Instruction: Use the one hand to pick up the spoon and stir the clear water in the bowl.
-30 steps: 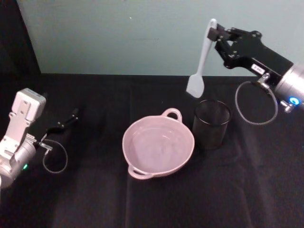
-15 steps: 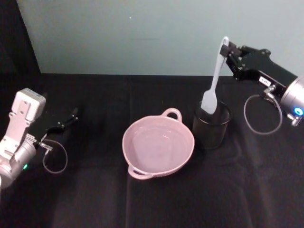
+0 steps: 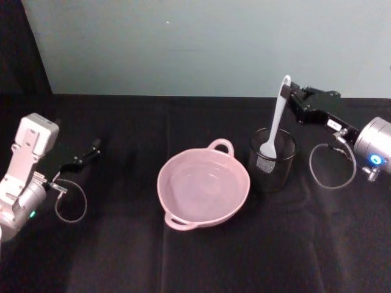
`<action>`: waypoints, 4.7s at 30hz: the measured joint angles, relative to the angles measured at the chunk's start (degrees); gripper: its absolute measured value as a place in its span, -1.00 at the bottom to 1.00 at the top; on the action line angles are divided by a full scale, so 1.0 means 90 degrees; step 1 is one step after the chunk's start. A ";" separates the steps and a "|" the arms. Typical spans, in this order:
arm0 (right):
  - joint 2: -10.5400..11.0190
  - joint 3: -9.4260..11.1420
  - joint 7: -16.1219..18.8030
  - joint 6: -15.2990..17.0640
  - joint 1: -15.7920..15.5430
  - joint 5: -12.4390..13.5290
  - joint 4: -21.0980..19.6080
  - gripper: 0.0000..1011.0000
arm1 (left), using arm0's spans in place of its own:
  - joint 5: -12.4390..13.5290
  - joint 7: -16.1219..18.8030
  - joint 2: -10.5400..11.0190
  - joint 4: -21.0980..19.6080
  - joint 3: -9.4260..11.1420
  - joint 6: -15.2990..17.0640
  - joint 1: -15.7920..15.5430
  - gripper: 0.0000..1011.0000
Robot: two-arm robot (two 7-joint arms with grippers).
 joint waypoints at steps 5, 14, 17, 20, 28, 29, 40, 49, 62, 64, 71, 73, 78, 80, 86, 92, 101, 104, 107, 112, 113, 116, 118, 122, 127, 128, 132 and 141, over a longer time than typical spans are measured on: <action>-0.0077 0.0014 0.0103 0.0061 -0.0005 0.0287 0.0244 -0.80 | 0.0000 0.0000 0.0000 0.0000 0.0000 0.0000 0.0001 1.00; -0.0081 0.0026 0.0114 0.0192 -0.0012 0.0700 0.0455 -0.80 | 0.0000 0.0000 0.0000 0.0000 0.0000 0.0000 0.0000 1.00; -0.0058 0.0011 0.0100 0.0220 -0.0018 0.0794 0.0494 -0.80 | 0.0000 0.0000 0.0000 0.0000 0.0000 0.0000 0.0000 1.00; -0.0039 0.0000 0.0064 0.0232 -0.0035 0.0919 0.0562 -0.80 | 0.0000 0.0000 0.0000 0.0000 0.0000 0.0000 0.0000 1.00; -0.0007 -0.0005 -0.0031 0.0198 -0.0083 0.1087 0.0697 -0.65 | 0.0000 0.0000 0.0000 0.0000 0.0000 0.0000 0.0000 1.00; 0.0020 0.0003 -0.0082 0.0185 -0.0101 0.1092 0.0698 -0.58 | 0.0000 0.0000 0.0000 0.0000 0.0000 0.0000 0.0000 1.00; 0.0329 0.0123 -0.0438 0.0171 -0.0221 0.0909 0.0593 0.09 | 0.0000 0.0000 0.0000 0.0000 0.0000 0.0000 0.0000 1.00; 0.0560 0.0289 -0.0583 0.0298 -0.0334 0.0739 0.0396 0.68 | 0.0000 0.0000 0.0000 0.0000 0.0000 0.0000 0.0001 1.00; 0.1169 0.0062 -0.0625 0.1221 -0.0382 0.0374 -0.0117 0.98 | 0.0000 0.0000 0.0000 0.0000 0.0000 0.0000 0.0001 1.00; 0.1222 -0.0042 -0.0674 0.1365 -0.0346 0.0202 -0.0051 0.98 | 0.0000 0.0000 0.0000 0.0000 0.0000 0.0000 0.0000 1.00; 0.1064 -0.0316 -0.0932 0.1232 -0.0136 -0.0474 0.0414 0.98 | 0.0000 0.0000 0.0000 0.0000 0.0000 0.0000 0.0001 1.00; 0.0914 -0.0391 -0.1081 0.0848 -0.0045 -0.0802 0.0634 0.98 | 0.0000 0.0000 0.0000 0.0000 0.0000 0.0000 0.0000 1.00; 0.0529 -0.0537 -0.1250 -0.0310 0.0139 -0.1438 0.1244 0.98 | 0.0000 0.0000 0.0000 0.0000 0.0000 0.0000 0.0000 1.00; 0.0350 -0.0593 -0.1240 -0.0813 0.0241 -0.1632 0.1561 0.98 | 0.0000 0.0000 0.0000 0.0000 0.0000 0.0000 0.0000 1.00; -0.0107 -0.0667 -0.0989 -0.1897 0.0493 -0.1856 0.2504 0.98 | 0.0000 0.0000 0.0000 0.0000 -0.0001 0.0000 0.0000 1.00; -0.0331 -0.0604 -0.0844 -0.2029 0.0543 -0.1825 0.2958 0.98 | 0.0000 0.0000 0.0000 0.0000 0.0000 0.0000 0.0001 1.00; -0.0383 -0.0555 -0.0869 -0.1597 0.0561 -0.1794 0.3020 0.98 | 0.0000 0.0000 0.0000 0.0000 0.0000 0.0000 0.0000 1.00; -0.0378 -0.0554 -0.0871 -0.1616 0.0560 -0.1792 0.3017 0.98 | 0.0000 0.0000 0.0000 0.0000 0.0000 0.0000 0.0000 1.00; -0.0375 -0.0555 -0.0872 -0.1636 0.0558 -0.1791 0.3011 0.98 | 0.0000 0.0000 0.0000 0.0000 0.0000 0.0000 0.0000 1.00; -0.0368 -0.0558 -0.0874 -0.1656 0.0556 -0.1788 0.3002 0.98 | 0.0000 0.0000 0.0000 0.0000 0.0000 0.0000 0.0000 1.00; -0.0368 -0.0558 -0.0874 -0.1659 0.0555 -0.1788 0.3001 0.98 | 0.0000 0.0000 0.0000 0.0000 0.0000 0.0000 0.0001 1.00; -0.0366 -0.0560 -0.0874 -0.1669 0.0553 -0.1787 0.2998 0.98 | 0.0000 0.0000 0.0000 0.0000 0.0000 0.0000 0.0000 1.00; -0.0365 -0.0562 -0.0874 -0.1673 0.0552 -0.1786 0.2997 0.98 | 0.0000 0.0000 0.0000 0.0000 0.0000 0.0000 0.0000 1.00; -0.0363 -0.0563 -0.0874 -0.1681 0.0550 -0.1785 0.2995 0.98 | 0.0000 0.0000 0.0000 0.0000 0.0000 0.0000 0.0000 1.00; -0.0361 -0.0564 -0.0874 -0.1686 0.0549 -0.1785 0.2992 0.98 | 0.0000 0.0000 0.0000 0.0000 0.0000 0.0000 0.0000 1.00; -0.0360 -0.0564 -0.0874 -0.1687 0.0549 -0.1785 0.2991 0.98 | 0.0000 0.0000 0.0000 0.0000 0.0000 0.0000 0.0000 1.00; -0.0358 -0.0564 -0.0874 -0.1690 0.0549 -0.1785 0.2989 0.98 | 0.0000 0.0000 0.0000 0.0000 0.0000 0.0000 0.0000 1.00; -0.0358 -0.0564 -0.0874 -0.1695 0.0549 -0.1785 0.2987 0.98 | 0.0000 0.0000 0.0000 0.0000 0.0000 0.0000 0.0000 1.00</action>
